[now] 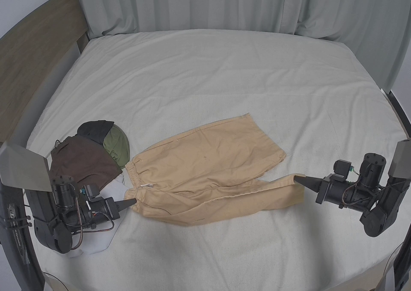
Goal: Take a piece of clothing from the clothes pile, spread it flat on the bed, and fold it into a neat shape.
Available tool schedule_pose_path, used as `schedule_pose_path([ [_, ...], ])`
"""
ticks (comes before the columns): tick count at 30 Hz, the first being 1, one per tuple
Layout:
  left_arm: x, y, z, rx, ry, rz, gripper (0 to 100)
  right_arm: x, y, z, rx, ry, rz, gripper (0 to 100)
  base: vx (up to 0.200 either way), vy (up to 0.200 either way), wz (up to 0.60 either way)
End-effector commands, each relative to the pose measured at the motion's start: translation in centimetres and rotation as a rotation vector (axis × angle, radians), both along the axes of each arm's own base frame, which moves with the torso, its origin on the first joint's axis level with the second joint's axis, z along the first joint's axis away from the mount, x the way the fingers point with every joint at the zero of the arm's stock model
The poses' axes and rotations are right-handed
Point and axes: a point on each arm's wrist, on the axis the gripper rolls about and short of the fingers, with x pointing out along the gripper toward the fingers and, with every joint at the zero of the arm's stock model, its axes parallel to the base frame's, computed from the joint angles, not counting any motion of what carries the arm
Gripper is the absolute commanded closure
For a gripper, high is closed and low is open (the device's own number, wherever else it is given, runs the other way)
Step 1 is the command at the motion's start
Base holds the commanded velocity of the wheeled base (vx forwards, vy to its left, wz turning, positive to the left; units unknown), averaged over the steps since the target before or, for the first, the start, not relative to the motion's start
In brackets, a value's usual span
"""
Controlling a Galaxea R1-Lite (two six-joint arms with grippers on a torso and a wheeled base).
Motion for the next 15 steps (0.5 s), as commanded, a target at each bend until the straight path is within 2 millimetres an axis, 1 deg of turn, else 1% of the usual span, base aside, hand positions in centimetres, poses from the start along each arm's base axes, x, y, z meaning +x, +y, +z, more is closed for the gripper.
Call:
schedule_pose_path([
  [1,0.1,0.0,0.2,0.0,-0.008,0.001,100,1.3,0.3,0.8,0.019,-0.042,-0.029,100,0.0,0.0,0.0],
  [8,0.1,0.1,0.2,0.0,-0.009,0.002,100,1.9,0.8,1.3,0.051,-0.05,-0.029,100,0.0,0.0,0.0],
  [10,0.1,0.1,0.1,0.0,-0.008,0.002,100,2.5,0.9,1.8,0.056,-0.078,-0.028,100,0.0,0.0,0.0],
  [12,0.1,0.1,0.1,0.0,-0.008,0.002,100,2.6,0.9,1.9,0.057,-0.086,-0.028,100,0.0,0.0,0.0],
  [13,0.2,0.1,0.1,0.0,-0.009,0.002,100,3.1,1.0,2.4,0.062,-0.115,-0.028,100,0.0,0.0,0.0],
  [15,0.2,0.1,0.1,0.0,-0.009,0.002,100,3.5,1.0,2.7,0.067,-0.134,-0.029,100,0.0,0.0,0.0],
])
